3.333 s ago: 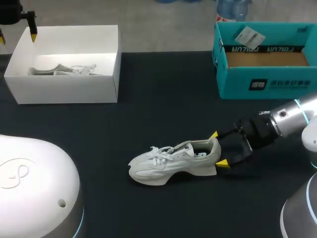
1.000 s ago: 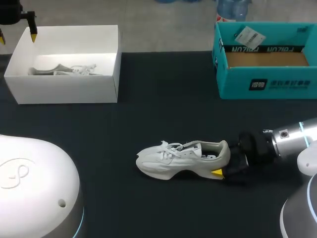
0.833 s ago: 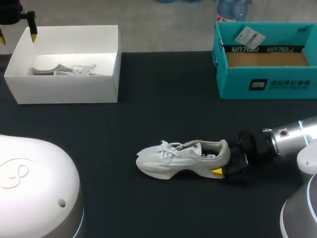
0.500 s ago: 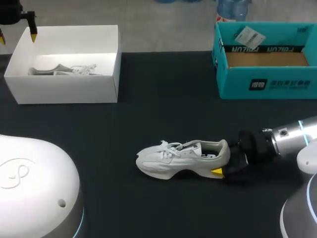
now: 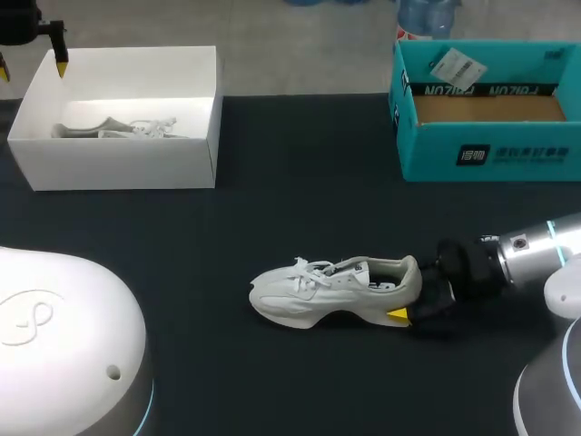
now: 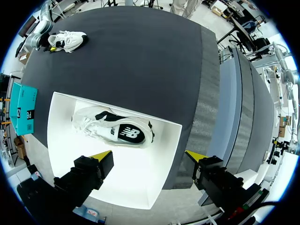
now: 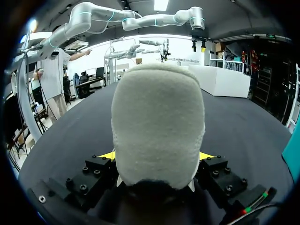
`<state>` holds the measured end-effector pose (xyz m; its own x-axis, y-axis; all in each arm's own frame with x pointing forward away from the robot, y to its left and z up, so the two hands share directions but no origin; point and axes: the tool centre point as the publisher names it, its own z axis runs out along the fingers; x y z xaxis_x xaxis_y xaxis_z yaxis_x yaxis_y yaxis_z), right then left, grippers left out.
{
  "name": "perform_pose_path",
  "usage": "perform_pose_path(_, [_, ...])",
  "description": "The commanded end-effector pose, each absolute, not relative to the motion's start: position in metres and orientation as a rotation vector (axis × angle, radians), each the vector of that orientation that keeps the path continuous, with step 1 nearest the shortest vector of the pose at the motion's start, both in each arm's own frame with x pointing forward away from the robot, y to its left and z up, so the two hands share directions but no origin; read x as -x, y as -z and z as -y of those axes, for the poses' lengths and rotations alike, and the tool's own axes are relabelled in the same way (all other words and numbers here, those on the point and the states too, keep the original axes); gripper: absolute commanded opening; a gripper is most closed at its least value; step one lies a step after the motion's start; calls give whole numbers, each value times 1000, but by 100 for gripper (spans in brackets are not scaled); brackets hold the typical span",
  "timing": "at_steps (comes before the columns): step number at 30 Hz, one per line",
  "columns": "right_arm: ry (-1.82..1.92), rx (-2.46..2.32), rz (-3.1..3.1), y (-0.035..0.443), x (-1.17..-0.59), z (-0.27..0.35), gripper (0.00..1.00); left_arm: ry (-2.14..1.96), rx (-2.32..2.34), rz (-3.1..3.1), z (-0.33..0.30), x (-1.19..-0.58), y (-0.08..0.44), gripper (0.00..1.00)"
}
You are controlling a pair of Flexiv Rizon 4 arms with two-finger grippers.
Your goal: Take the shoe out of the shoebox, open the shoe tongue, remove and reinsert the insole, then place the shoe into the shoebox
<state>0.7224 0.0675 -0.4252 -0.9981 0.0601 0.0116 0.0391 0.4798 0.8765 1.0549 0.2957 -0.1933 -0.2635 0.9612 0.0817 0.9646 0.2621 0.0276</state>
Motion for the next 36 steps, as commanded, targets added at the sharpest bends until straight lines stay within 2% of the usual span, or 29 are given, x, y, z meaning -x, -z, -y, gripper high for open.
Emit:
perform_pose_path(1, [-1583, -92, -2688, 426, -723, -69, 0, 104, 1887, 2457, -295, -1047, 192, 100])
perform_pose_path(10, [-1583, -92, -2688, 426, -723, -69, 0, 308, 1743, 2591, -281, -1011, 182, 100])
perform_pose_path(21, [-1583, -92, -2688, 426, -723, -69, 0, 219, 1564, 2679, -270, -974, 200, 100])
perform_pose_path(33, [-1583, -92, -2688, 426, -723, -69, 0, 163, 1067, 2934, -263, -934, 211, 100])
perform_pose_path(36, [-1583, -92, -2688, 426, -723, -69, 0, 118, 1103, 2903, -258, -924, 211, 100])
